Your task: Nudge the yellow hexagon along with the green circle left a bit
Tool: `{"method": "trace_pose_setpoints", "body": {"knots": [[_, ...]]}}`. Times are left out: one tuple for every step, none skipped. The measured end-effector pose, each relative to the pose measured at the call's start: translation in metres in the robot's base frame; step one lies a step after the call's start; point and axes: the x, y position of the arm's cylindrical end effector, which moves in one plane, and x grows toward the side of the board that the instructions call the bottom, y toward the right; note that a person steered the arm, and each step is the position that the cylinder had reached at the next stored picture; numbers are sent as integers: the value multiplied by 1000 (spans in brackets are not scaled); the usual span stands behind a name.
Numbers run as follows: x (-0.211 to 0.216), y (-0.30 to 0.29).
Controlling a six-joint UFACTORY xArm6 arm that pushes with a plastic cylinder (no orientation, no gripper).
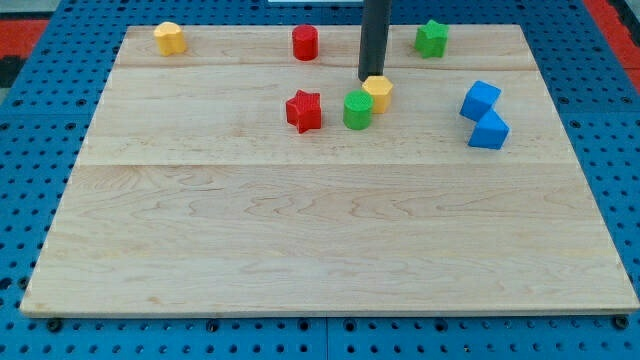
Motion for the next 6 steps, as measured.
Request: {"method": "trace_pose_setpoints", "body": {"knots": [[8,-1],[15,-28],[13,24],[3,86],[38,105],[58,67]]}}
